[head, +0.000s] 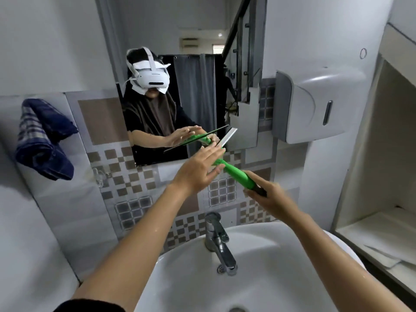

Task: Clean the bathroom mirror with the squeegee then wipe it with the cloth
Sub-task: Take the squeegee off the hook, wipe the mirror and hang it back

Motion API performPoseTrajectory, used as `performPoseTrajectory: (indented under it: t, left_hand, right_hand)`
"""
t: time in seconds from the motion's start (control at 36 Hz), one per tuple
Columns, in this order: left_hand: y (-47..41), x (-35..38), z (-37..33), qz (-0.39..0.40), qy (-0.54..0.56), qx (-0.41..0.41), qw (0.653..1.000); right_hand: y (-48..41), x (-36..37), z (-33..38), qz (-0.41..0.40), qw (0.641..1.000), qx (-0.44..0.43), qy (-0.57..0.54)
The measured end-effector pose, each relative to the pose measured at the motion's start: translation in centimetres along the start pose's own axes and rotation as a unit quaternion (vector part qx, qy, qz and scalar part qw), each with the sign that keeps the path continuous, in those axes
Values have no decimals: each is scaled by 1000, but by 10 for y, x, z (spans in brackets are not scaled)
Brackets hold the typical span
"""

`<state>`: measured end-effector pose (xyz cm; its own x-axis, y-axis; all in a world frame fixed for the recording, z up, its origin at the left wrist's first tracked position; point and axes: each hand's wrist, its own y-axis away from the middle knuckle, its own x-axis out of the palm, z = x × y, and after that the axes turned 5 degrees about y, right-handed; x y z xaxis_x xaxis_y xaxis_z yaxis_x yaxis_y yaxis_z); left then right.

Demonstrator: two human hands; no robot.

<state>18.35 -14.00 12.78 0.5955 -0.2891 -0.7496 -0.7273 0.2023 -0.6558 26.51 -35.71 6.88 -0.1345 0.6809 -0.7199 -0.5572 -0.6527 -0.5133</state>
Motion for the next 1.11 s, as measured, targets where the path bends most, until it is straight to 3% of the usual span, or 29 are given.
performPoseTrajectory:
  t: [0.22, 0.42, 0.58, 0.67, 0.72, 0.78, 0.92, 1.11]
  left_hand:
    - [21, -34, -1, 26, -75, 39, 996]
    - [64, -60, 12, 4, -104, 2, 995]
    - [135, -79, 28, -82, -127, -118, 981]
    - [155, -74, 29, -125, -130, -175, 968]
    - [160, -66, 25, -143, -120, -201, 962]
    - [167, -63, 23, -177, -108, -226, 952]
    - [194, -56, 19, -273, -97, -313, 904]
    - [209, -52, 18, -270, -76, -334, 900]
  right_hand:
    - [-36, -41, 48, 57, 985, -109, 120]
    - [-71, -30, 93, 75, 959, -184, 202]
    - [-90, 42, 130, 28, 973, -224, 48]
    - [-79, 66, 146, -99, 978, -185, -13]
    - [-65, 76, 154, -217, 965, -134, -69]
    - [-53, 88, 166, -273, 950, -68, -133]
    - [-42, 132, 198, -177, 943, 82, -269]
    - [-61, 154, 230, -91, 900, 61, -421]
